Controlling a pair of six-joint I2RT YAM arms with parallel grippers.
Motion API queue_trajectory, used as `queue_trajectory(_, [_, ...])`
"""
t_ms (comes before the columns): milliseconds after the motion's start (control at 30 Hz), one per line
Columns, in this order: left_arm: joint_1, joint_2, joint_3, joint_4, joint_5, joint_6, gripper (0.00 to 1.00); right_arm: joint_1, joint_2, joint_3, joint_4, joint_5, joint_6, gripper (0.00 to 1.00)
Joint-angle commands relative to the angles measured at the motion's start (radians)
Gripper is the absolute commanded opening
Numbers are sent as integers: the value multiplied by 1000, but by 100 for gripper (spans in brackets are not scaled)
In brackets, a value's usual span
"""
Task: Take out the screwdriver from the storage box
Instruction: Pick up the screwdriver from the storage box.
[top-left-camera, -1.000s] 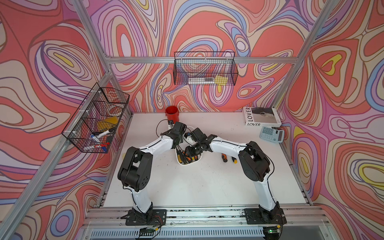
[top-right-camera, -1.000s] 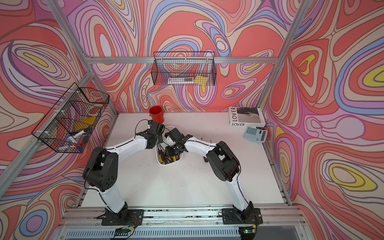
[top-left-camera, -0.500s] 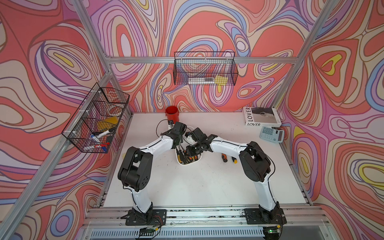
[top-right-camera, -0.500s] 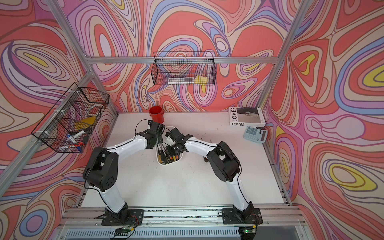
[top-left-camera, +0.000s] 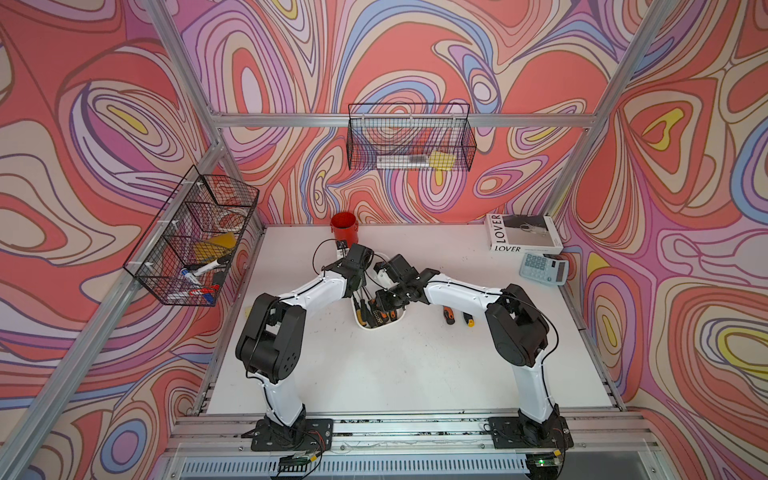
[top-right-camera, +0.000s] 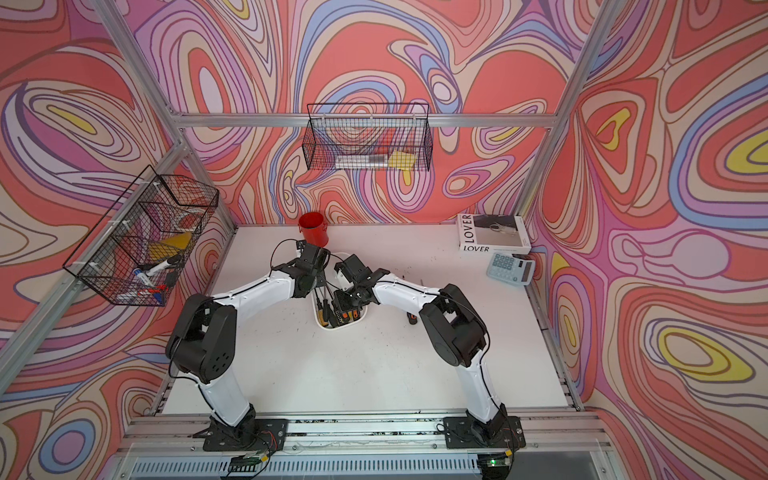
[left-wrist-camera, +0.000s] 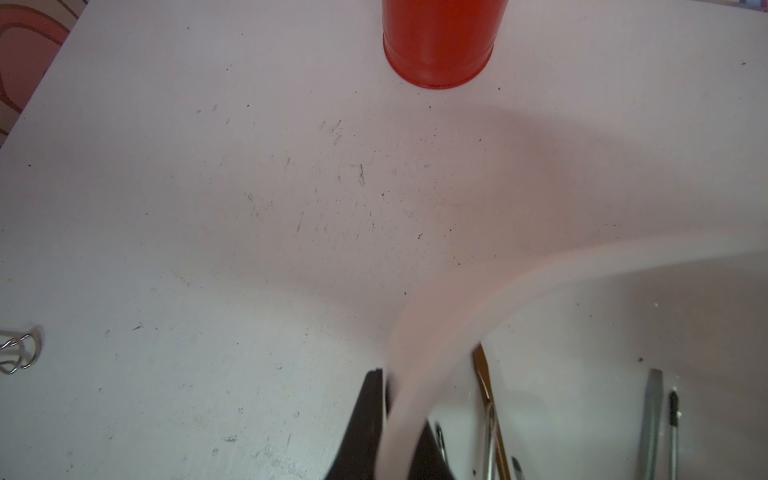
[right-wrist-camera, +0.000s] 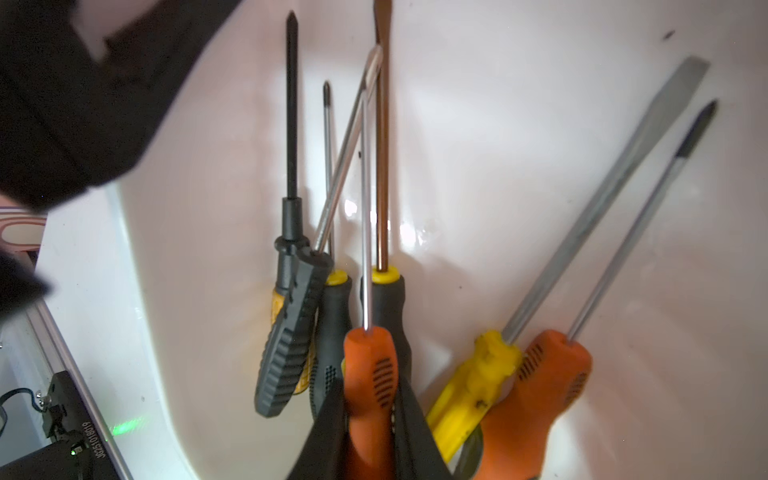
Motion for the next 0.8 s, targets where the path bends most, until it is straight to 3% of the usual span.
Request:
queue_trajectory(0, [-4,9,11,-6,-32,11,0,-12,-57,-11,19,3,13,0])
queue_trajectory(467, [-5,10,6,-4,-34,1,0,-77,-165,22,-128,42,9,0])
queue_trajectory(767, [-5,8,4,-7,-35,-1,0,-131,-285,-44,-192,103,-5,0])
